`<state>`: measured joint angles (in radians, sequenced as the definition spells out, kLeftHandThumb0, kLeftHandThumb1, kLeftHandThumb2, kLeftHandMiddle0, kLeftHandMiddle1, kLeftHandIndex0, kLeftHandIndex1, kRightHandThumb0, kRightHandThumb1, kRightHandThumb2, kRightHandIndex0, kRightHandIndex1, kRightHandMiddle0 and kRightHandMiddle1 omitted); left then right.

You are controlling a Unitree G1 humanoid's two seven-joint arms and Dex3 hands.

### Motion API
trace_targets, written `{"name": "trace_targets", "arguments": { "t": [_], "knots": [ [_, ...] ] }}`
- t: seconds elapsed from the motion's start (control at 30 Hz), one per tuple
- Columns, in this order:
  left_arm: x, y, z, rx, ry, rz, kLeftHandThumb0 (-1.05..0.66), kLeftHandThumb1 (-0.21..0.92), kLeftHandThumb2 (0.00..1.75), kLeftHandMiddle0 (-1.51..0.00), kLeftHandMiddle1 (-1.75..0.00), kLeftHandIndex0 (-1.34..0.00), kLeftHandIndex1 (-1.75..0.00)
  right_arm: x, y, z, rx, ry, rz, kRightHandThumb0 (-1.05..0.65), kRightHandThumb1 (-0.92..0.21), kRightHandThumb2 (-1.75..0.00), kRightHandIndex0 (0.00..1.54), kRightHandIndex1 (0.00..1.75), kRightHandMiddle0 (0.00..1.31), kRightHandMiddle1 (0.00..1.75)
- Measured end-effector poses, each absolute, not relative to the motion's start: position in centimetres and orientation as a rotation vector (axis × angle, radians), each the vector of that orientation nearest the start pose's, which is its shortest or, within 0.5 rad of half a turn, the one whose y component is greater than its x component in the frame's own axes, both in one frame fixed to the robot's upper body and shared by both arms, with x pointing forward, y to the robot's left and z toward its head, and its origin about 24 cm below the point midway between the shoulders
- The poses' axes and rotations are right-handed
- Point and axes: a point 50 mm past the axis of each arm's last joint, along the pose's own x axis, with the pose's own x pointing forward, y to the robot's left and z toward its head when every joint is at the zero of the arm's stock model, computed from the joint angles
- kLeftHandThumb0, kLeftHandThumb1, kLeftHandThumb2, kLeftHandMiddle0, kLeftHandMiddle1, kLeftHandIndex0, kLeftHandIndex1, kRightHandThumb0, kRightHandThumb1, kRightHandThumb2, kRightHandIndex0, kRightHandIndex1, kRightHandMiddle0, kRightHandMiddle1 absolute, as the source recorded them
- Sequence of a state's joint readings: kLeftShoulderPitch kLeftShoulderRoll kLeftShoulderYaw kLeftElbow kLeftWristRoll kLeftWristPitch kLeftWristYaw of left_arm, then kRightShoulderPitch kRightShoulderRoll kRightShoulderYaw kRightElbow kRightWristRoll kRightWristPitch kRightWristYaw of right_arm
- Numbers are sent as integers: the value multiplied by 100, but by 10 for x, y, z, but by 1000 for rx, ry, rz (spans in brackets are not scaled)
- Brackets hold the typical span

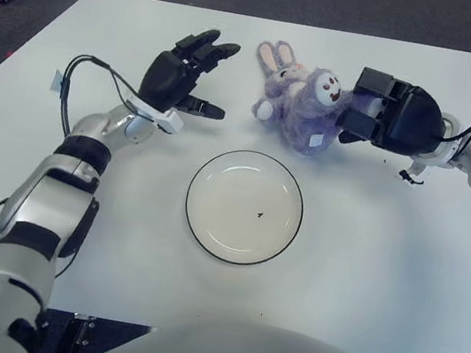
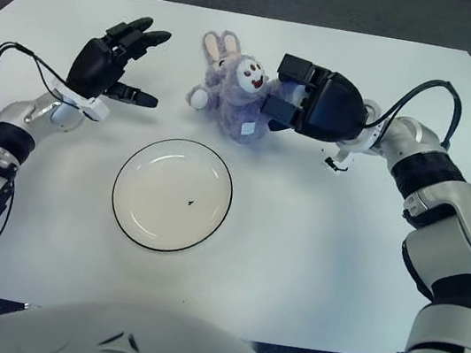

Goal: Put the doll into the plate.

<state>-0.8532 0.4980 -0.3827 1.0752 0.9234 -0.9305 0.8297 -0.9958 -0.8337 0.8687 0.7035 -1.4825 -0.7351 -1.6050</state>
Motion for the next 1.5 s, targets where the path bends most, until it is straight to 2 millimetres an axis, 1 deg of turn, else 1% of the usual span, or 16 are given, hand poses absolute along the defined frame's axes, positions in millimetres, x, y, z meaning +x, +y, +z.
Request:
{"name": "trace_targets", "arguments": {
  "t": [0.27, 0.47, 0.73, 0.93, 1.1, 1.27, 1.33, 1.5],
  "knots": [
    [357, 161, 135, 1111, -962, -183, -41, 92, 3, -26, 0, -27, -20, 312, -181, 163, -1321, -1828, 430, -1, -56, -89, 63, 135, 29, 175],
    [360, 156, 143, 1129, -992, -203, -41, 92, 2, -30, -1, -30, -16, 309, -180, 160, -1306, -1828, 441, -1, -54, -92, 64, 136, 30, 175],
    [366, 142, 164, 1161, -1055, -280, -42, 91, 0, -31, 0, -34, -12, 308, -179, 162, -1300, -1843, 435, -1, -52, -95, 64, 138, 32, 175],
    [369, 133, 174, 1217, -1089, -318, -42, 89, 0, -29, 0, -36, -10, 307, -178, 162, -1295, -1849, 437, -1, -50, -98, 65, 139, 32, 175],
    [372, 126, 179, 1238, -1093, -333, -37, 88, 0, -29, 0, -39, -9, 306, -177, 161, -1293, -1850, 441, -1, -49, -99, 65, 139, 33, 175],
    [373, 120, 183, 1240, -1098, -346, -36, 88, 0, -29, 0, -40, -8, 306, -177, 161, -1290, -1851, 442, -1, -49, -100, 65, 139, 33, 175],
    [373, 119, 183, 1228, -1098, -355, -27, 87, 0, -31, -1, -41, -8, 305, -178, 161, -1289, -1850, 444, -1, -47, -103, 66, 141, 34, 175],
    [372, 106, 185, 1163, -1109, -429, -21, 87, 0, -33, -1, -41, -6, 299, -177, 159, -1261, -1856, 464, -1, -45, -105, 66, 142, 34, 175]
  ]
}}
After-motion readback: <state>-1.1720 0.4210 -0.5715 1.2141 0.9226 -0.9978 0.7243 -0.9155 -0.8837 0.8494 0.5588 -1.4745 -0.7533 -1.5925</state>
